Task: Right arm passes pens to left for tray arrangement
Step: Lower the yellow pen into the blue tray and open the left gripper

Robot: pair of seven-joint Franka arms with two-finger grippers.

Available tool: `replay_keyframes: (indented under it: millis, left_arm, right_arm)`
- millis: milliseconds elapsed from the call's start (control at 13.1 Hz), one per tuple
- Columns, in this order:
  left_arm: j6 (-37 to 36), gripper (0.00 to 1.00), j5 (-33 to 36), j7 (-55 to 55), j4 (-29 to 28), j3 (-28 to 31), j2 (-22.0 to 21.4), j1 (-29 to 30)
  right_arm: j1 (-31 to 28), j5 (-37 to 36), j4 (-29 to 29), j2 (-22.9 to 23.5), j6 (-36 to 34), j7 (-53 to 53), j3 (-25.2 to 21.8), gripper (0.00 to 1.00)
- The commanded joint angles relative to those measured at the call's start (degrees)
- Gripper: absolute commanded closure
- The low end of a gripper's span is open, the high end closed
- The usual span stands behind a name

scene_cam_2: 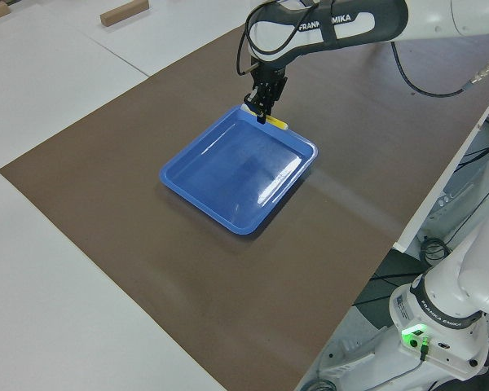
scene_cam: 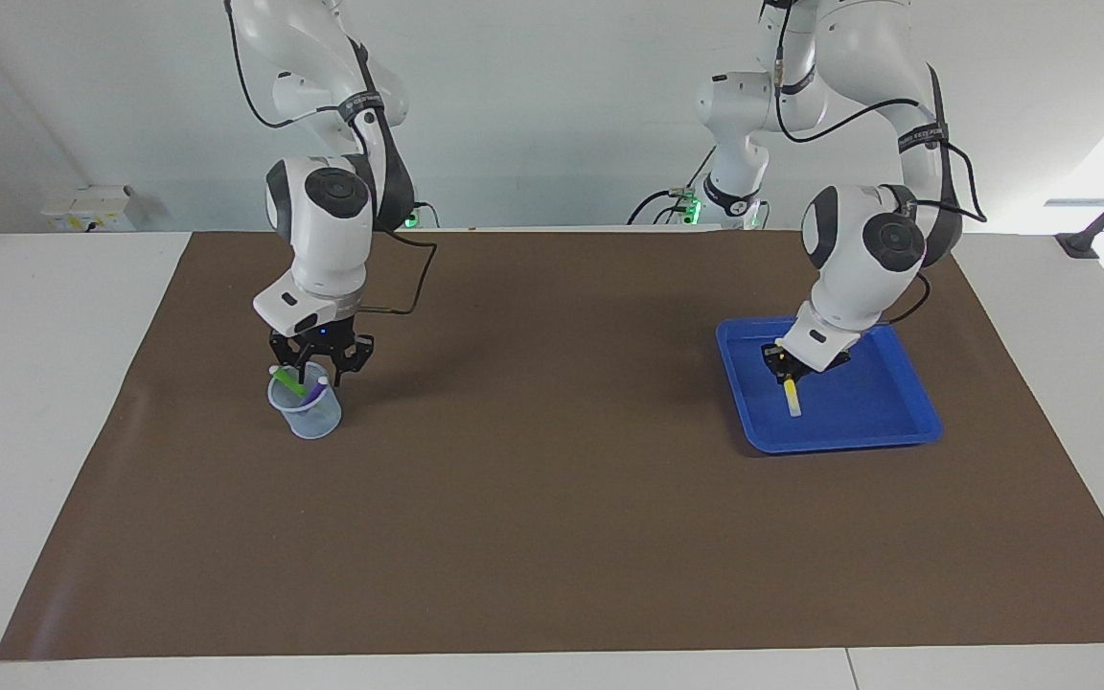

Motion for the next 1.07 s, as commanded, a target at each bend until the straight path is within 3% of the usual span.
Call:
replay_keyframes:
  millis: [0, 229, 306, 382, 535, 764, 840, 917, 993]
  left_arm:
    - [3.7, 1.00, 1.3, 0.9, -1.9, -0.2, 1.6, 1.0]
    - [4.6, 1.00, 1.3, 0.3, -3.3, -0.2, 1.5, 2.7]
    - [4.5, 1.00, 1.3, -0.3, -3.6, -0.2, 1.5, 2.8]
    - [4.6, 1.00, 1.3, -2.7, -4.3, -0.2, 1.3, 2.8]
    - [4.8, 1.00, 1.3, -6.2, -5.4, -0.3, 0.9, 2.4]
    - [4.3, 1.00, 1.3, -5.9, -5.6, -0.3, 0.8, 2.7]
    - [4.5, 0.84, 1.3, -5.8, -5.7, -0.3, 0.8, 2.7]
    - [4.5, 0.01, 1.3, -5.7, -5.7, -0.3, 0.8, 2.8]
    - [4.6, 0.00, 1.3, -5.6, -5.7, -0.3, 0.8, 2.8]
  right_arm:
    - [-0.6, -0.6, -2.0, -1.0, 2.2, -0.6, -0.4, 0.53]
    - [-0.6, -0.6, -2.7, -1.1, 2.6, -0.6, -0.4, 0.56]
    - [-0.6, -0.6, -2.7, -1.1, 2.6, -0.6, -0.4, 0.62]
    - [-0.6, -0.6, -2.6, -1.1, 2.8, -0.6, -0.5, 0.75]
    - [-0.6, -0.6, -2.5, -1.1, 3.0, -0.5, -0.5, 0.87]
    - [-0.6, -0.6, -2.3, -1.0, 3.7, -0.5, -0.5, 0.88]
    - [-0.6, -0.6, -2.3, -1.0, 3.7, -0.5, -0.5, 0.92]
    - [-0.6, -0.6, -2.2, -1.0, 3.5, -0.6, -0.5, 1.00]
    - [-0.6, -0.6, -2.2, -1.0, 3.2, -0.6, -0.5, 1.00]
